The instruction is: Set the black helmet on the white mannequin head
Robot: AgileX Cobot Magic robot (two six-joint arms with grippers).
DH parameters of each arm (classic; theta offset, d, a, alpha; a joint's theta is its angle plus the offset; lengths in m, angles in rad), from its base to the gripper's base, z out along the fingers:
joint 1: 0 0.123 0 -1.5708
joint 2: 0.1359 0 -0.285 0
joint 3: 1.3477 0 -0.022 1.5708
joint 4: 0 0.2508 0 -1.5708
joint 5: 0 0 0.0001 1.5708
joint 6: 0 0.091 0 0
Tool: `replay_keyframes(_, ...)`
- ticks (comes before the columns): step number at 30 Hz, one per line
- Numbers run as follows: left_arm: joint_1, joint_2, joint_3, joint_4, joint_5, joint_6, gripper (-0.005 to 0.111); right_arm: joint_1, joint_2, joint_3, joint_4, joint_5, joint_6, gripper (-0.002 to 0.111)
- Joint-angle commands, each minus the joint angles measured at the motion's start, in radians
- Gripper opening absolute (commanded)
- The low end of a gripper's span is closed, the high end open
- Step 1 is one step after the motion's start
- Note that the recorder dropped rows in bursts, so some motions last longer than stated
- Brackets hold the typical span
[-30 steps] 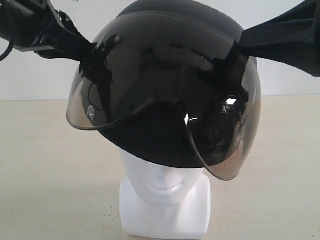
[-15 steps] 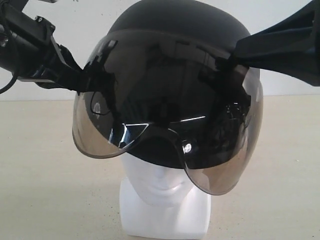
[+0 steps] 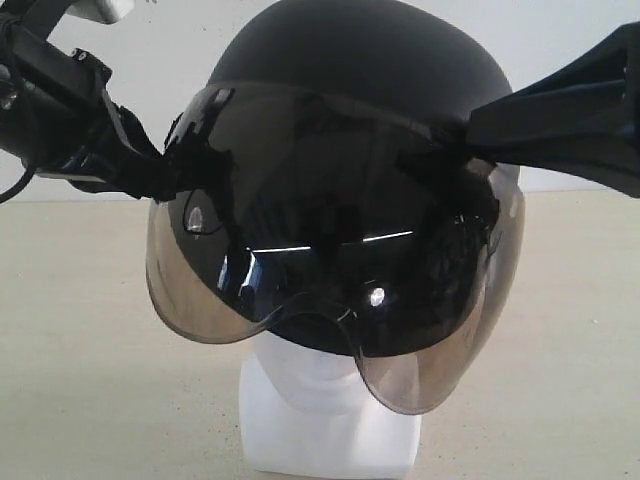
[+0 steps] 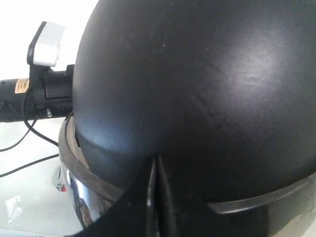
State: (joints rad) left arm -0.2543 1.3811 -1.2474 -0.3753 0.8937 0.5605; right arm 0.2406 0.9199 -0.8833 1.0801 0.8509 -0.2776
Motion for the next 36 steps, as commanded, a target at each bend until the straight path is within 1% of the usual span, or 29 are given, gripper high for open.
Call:
replay_keyframes(1, 0.001, -0.039, 0.008, 0.129, -0.019, -0.067, 0.004, 0.004, 0.0, -0.001, -0.025, 0.033, -0.001, 0.0)
replay_keyframes(4, 0.055, -0.078, 0.008, 0.128, -0.05, -0.078, 0.004, 0.004, 0.0, -0.001, -0.041, 0.029, -0.001, 0.0)
replay_keyframes(5, 0.082, -0.096, 0.008, 0.119, -0.066, -0.078, 0.004, 0.004, 0.0, -0.001, -0.044, 0.027, -0.001, 0.0)
replay_keyframes(6, 0.095, -0.107, 0.006, 0.1, -0.079, -0.078, 0.004, 0.004, 0.0, -0.001, -0.044, 0.025, -0.001, 0.0)
replay_keyframes(7, 0.111, -0.126, -0.004, 0.03, -0.106, -0.073, 0.004, 0.004, 0.0, -0.001, -0.044, 0.025, -0.001, 0.0)
replay_keyframes(8, 0.118, -0.13, -0.014, -0.009, -0.114, -0.061, 0.004, 0.004, 0.0, -0.001, -0.044, 0.02, -0.001, 0.0)
replay_keyframes(10, 0.13, -0.139, -0.047, -0.14, -0.122, -0.002, 0.004, 0.004, 0.0, -0.001, -0.044, 0.011, -0.001, 0.0)
replay_keyframes(14, 0.131, -0.136, -0.105, -0.453, -0.117, 0.156, 0.004, 0.004, 0.0, -0.001, -0.044, 0.002, -0.001, 0.0)
replay_keyframes(16, 0.13, -0.124, -0.126, -0.569, -0.108, 0.21, 0.004, 0.004, 0.0, -0.001, -0.046, 0.002, -0.001, 0.0)
replay_keyframes(18, 0.13, -0.1, -0.144, -0.593, -0.068, 0.212, 0.004, 0.004, 0.0, -0.001, -0.046, 0.002, -0.001, 0.0)
replay_keyframes(21, 0.13, -0.052, -0.148, -0.593, 0.005, 0.212, 0.004, 0.004, 0.0, -0.001, -0.046, 0.002, -0.001, 0.0)
replay_keyframes(24, 0.13, -0.018, -0.148, -0.571, 0.051, 0.212, 0.004, 0.004, 0.0, -0.001, -0.045, 0.001, -0.001, 0.0)
replay_keyframes(30, 0.13, 0.006, -0.148, -0.496, 0.062, 0.214, 0.004, 0.004, 0.0, -0.001, -0.046, 0.0, -0.001, 0.0)
replay_keyframes(36, 0.13, 0.033, -0.148, -0.492, 0.092, 0.217, 0.004, 0.004, 0.0, -0.001, -0.048, -0.006, -0.001, 0.0)
